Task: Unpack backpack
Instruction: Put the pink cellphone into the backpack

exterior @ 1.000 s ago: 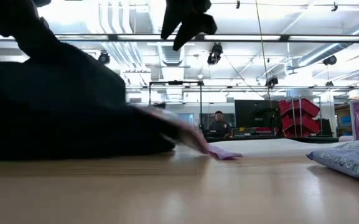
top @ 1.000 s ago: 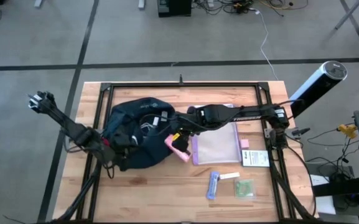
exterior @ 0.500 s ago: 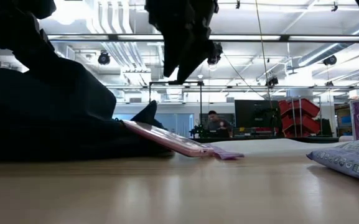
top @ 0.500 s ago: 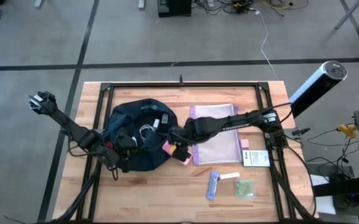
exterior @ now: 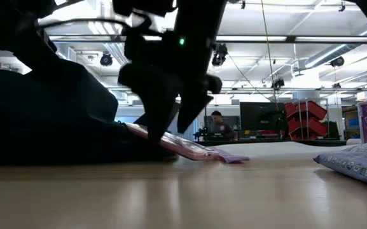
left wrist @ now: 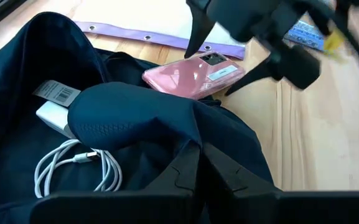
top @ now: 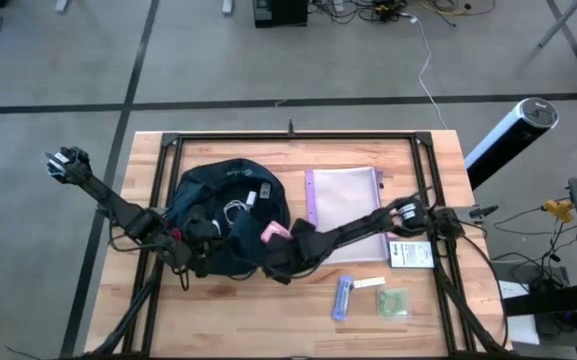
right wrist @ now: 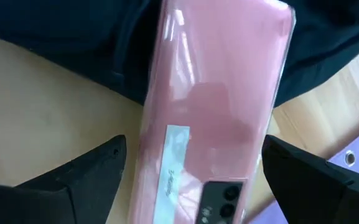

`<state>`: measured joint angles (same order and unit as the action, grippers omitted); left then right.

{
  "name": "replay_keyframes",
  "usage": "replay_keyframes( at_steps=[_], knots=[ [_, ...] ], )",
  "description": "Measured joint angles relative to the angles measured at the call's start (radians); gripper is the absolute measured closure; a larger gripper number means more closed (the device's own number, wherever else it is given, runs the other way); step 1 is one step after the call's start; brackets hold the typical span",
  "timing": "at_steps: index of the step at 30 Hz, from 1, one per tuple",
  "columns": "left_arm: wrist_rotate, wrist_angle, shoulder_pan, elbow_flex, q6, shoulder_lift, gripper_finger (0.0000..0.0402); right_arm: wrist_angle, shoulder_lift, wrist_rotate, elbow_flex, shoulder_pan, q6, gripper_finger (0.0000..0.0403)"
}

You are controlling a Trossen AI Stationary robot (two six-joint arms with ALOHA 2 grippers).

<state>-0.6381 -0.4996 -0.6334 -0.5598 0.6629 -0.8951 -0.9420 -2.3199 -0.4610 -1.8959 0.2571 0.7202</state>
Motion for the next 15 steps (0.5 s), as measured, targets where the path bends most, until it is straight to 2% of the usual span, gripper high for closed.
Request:
replay_keyframes(
  at_steps=[5,9,12,15],
  knots=[
    [0.011,-0.006,0.0,0.0,0.0,0.0,0.0402,-0.021,-0.046,-0.065,-0.003,-0.003,0.151,0.006],
    [0.016,-0.015,0.0,0.0,-0.004,0.0,0.0402,-0.023,-0.052,-0.083,-0.003,-0.014,0.182,0.0077],
    [0.015,-0.016,0.0,0.0,-0.006,0.0,0.0402,-0.022,-0.052,-0.083,-0.003,-0.028,0.165,0.012],
    [0.015,-0.016,0.0,0.0,-0.008,0.001,0.0402,-0.009,-0.054,-0.07,-0.003,-0.044,0.126,0.0193]
  ],
)
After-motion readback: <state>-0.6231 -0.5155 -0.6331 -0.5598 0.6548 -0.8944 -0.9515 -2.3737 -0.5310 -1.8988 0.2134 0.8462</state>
